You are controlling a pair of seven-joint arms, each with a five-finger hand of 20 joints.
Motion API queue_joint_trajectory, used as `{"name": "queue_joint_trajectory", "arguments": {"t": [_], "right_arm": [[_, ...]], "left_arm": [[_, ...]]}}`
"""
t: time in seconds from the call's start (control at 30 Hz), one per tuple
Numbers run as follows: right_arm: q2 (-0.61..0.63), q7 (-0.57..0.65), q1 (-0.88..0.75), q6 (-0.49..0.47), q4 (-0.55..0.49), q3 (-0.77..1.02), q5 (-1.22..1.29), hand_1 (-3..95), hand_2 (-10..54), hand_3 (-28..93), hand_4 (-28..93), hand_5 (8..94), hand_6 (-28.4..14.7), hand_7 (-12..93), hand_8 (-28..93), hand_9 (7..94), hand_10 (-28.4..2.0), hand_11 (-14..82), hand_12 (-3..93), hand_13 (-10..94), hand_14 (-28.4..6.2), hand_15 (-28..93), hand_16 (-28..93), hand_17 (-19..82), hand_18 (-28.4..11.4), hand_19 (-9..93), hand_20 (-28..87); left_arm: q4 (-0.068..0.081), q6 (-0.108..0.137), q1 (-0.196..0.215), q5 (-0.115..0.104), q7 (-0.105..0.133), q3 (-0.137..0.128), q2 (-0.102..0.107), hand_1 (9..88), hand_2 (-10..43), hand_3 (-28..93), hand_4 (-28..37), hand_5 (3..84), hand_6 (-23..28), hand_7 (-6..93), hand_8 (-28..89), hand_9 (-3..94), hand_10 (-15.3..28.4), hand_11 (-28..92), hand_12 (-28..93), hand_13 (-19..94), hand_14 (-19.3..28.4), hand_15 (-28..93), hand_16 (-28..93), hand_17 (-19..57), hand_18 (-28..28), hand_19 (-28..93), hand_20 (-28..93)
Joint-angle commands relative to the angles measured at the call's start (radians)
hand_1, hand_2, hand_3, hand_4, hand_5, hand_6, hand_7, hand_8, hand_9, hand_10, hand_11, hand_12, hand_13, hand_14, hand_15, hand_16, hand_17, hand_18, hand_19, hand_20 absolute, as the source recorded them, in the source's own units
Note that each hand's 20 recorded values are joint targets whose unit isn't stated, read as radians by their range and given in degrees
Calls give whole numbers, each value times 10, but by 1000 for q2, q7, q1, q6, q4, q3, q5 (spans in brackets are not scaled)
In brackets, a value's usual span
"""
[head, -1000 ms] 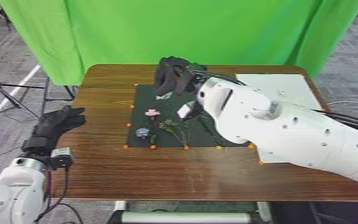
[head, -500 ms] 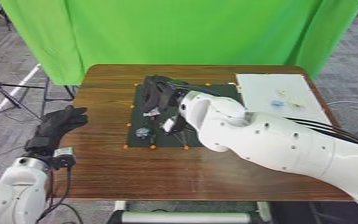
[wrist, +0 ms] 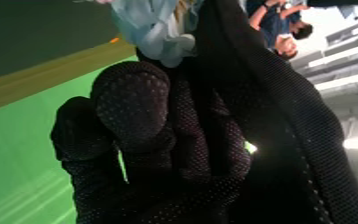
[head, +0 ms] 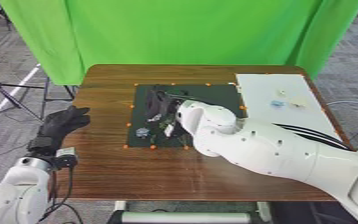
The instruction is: Arrange flowers
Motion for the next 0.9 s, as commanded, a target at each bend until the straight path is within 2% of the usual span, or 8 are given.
{"name": "queue_joint_trajectory", "arguments": {"t": [0.03, 0.4, 0.43, 0.47, 0.57, 0.9], "right_arm": [[-24, 2, -6, 45, 68, -29, -92, 622, -95, 567, -170, 808, 18, 162, 53, 815, -109, 27, 340, 782, -65, 619, 358, 446, -187, 874, 595], [-16, 15, -13, 42, 96, -31, -111, 618, -95, 569, -172, 803, 21, 169, 48, 812, -107, 30, 336, 780, -64, 617, 358, 442, -186, 871, 594], [-17, 12, -16, 39, 99, -29, -111, 618, -95, 568, -173, 803, 21, 170, 48, 810, -106, 29, 335, 779, -64, 617, 358, 441, -186, 871, 594], [-14, 17, -17, 43, 100, -30, -107, 619, -95, 568, -173, 803, 21, 170, 47, 810, -106, 29, 335, 778, -64, 617, 358, 441, -186, 871, 594], [-11, 17, -21, 31, 103, -26, -110, 618, -95, 568, -173, 799, 22, 171, 47, 806, -105, 30, 336, 775, -65, 616, 358, 438, -186, 869, 594], [11, 17, -34, 5, 94, -10, -101, 596, -95, 582, -159, 771, 26, 172, 49, 779, -103, 46, 316, 758, -74, 610, 354, 426, -187, 854, 592]], "left_arm": [[9, -21, -13, 5, -12, 17, -15, 294, 171, 585, -265, 527, 29, 159, -84, 510, 165, 231, 83, 389, 203, 233, -40, 31, 147, 240, 145], [8, -21, -11, 3, -8, 13, -16, 297, 171, 582, -262, 528, 29, 159, -85, 509, 165, 231, 84, 388, 204, 235, -41, 30, 147, 238, 146], [6, -20, -7, 3, -9, 11, -17, 297, 171, 582, -262, 528, 29, 159, -84, 509, 165, 231, 83, 388, 204, 235, -41, 30, 147, 238, 146], [11, -26, -15, 4, -12, 15, -17, 297, 171, 582, -262, 528, 29, 159, -84, 509, 165, 231, 84, 388, 204, 235, -40, 30, 147, 238, 146], [12, -31, -17, 5, -13, 15, -16, 298, 172, 580, -262, 528, 30, 158, -84, 509, 165, 231, 83, 388, 204, 235, -41, 30, 147, 238, 146], [7, -40, -11, 9, -29, 8, -17, 295, 170, 586, -260, 524, 31, 158, -83, 507, 165, 230, 84, 387, 203, 236, -40, 25, 151, 244, 149]]}}
